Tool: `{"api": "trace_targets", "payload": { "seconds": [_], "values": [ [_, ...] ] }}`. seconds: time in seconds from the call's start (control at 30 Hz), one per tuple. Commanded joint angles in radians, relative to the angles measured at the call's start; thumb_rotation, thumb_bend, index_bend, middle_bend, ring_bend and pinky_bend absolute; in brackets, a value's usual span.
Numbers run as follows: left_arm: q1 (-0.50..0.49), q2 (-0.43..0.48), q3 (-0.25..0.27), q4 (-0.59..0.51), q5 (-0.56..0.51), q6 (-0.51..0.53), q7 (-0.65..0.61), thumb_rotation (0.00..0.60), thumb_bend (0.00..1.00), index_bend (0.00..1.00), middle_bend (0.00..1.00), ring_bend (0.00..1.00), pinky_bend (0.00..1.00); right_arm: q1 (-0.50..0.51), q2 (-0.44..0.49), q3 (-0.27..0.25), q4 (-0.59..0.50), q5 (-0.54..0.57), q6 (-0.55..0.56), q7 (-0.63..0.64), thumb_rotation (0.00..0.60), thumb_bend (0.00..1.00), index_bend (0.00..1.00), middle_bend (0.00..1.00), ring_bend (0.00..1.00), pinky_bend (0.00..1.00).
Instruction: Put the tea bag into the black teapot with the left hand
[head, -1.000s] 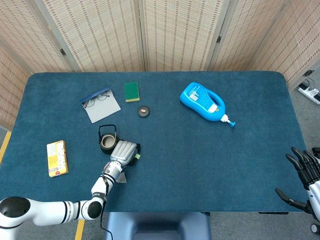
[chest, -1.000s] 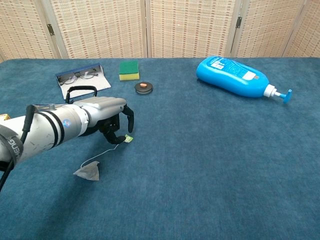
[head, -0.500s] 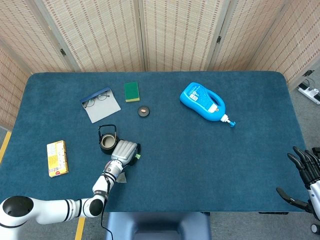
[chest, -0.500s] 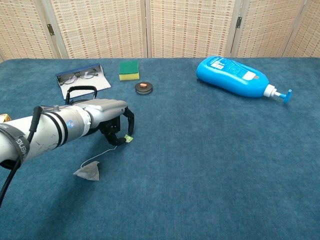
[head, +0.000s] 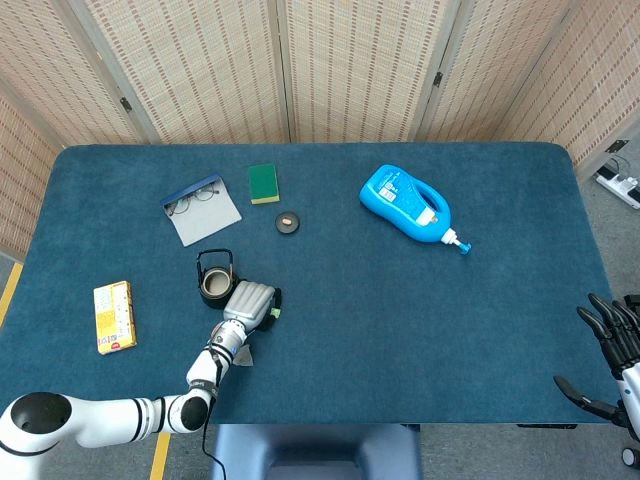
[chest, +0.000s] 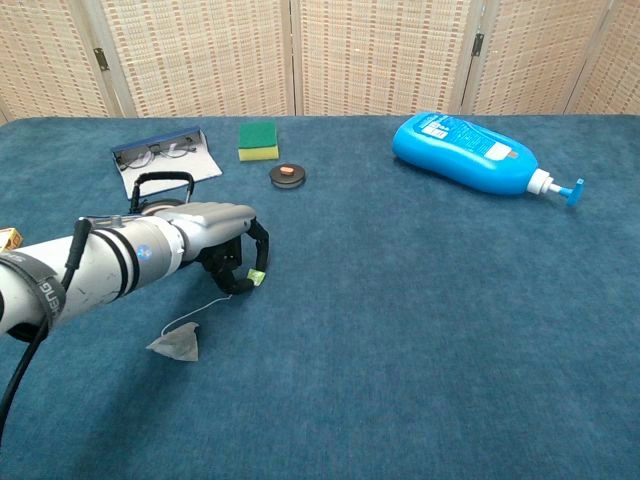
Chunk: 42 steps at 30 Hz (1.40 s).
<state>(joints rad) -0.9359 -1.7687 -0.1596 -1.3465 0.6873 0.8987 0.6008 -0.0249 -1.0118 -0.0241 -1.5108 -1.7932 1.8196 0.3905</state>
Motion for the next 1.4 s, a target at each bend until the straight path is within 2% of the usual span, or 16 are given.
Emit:
{"api": "trace_targets", "payload": {
  "seconds": [0.03, 0.13, 0.37, 0.87, 1.1, 1.23, 1.4],
  "values": [
    [0.001, -0.001, 0.0, 0.003, 0.002, -0.003, -0.004, 0.6, 0.46, 0.54, 1.0, 1.0, 1.0, -0.001, 0.0, 0.001, 0.001, 0.001, 0.001, 0.002, 0.6, 0.25, 0.0, 0.0, 0.0, 0.0],
    [0.001, -0.001, 0.001, 0.006, 0.005, -0.007, -0.007, 0.6, 0.47, 0.59, 1.0, 1.0, 1.0, -0.003, 0.0, 0.0, 0.003, 0.0, 0.005, 0.002, 0.6, 0.25, 0.0, 0.0, 0.0, 0.0],
    [0.009, -0.001, 0.002, 0.007, 0.028, -0.008, -0.031, 0.6, 0.51, 0.63, 1.0, 1.0, 1.0, -0.004, 0.0, 0.0, 0.003, 0.0, 0.003, 0.002, 0.6, 0.25, 0.0, 0.0, 0.0, 0.0],
    [0.038, 0.034, -0.001, -0.026, 0.091, 0.03, -0.072, 0.6, 0.6, 0.68, 1.0, 1.0, 1.0, -0.002, -0.003, 0.001, 0.003, -0.002, -0.001, -0.003, 0.6, 0.25, 0.0, 0.0, 0.0, 0.0],
    [0.056, 0.133, -0.027, -0.17, 0.118, 0.14, -0.017, 0.6, 0.6, 0.68, 1.0, 1.0, 1.0, 0.002, -0.003, 0.003, 0.004, -0.001, -0.005, 0.005, 0.6, 0.25, 0.0, 0.0, 0.0, 0.0],
    [0.067, 0.186, -0.047, -0.245, 0.156, 0.242, 0.035, 0.6, 0.6, 0.69, 1.0, 1.0, 1.0, 0.007, -0.002, -0.002, 0.003, -0.012, -0.012, 0.007, 0.6, 0.25, 0.0, 0.0, 0.0, 0.0],
    [0.082, 0.271, -0.091, -0.361, 0.177, 0.327, 0.072, 0.6, 0.6, 0.69, 1.0, 1.0, 1.0, 0.012, -0.003, -0.003, 0.001, -0.013, -0.021, 0.005, 0.6, 0.25, 0.0, 0.0, 0.0, 0.0]
  ]
}}
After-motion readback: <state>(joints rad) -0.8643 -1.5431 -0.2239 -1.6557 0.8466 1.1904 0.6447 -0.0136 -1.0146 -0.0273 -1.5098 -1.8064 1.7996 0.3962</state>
